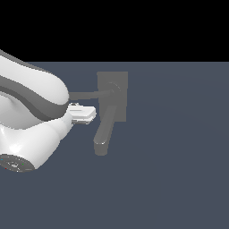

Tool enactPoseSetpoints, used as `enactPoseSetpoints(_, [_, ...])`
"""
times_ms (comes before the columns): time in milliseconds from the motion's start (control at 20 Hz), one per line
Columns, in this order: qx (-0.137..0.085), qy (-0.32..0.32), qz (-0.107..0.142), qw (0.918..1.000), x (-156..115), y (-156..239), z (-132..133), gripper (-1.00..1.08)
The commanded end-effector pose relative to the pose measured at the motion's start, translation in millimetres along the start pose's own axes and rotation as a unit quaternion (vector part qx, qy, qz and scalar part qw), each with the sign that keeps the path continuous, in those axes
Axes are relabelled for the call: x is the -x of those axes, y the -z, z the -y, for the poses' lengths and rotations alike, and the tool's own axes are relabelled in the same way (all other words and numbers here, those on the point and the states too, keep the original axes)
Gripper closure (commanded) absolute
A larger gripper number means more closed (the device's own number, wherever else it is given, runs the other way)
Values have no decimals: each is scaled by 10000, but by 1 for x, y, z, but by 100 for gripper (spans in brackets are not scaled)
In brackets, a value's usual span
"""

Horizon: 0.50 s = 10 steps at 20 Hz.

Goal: Turn on the faucet by rotating a designated handle.

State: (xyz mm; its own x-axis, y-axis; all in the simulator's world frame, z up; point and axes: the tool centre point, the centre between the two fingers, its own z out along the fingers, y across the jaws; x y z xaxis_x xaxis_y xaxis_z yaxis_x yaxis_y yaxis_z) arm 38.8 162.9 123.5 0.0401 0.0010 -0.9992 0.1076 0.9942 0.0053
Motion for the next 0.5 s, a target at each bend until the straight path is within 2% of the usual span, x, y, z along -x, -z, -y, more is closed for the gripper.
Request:
enactPoseSetpoints(0, [6,44,-101,9999,-9,2,2,108])
enactPoseSetpoints(450, [-111,139,-200,9996,-9,-5,17,108])
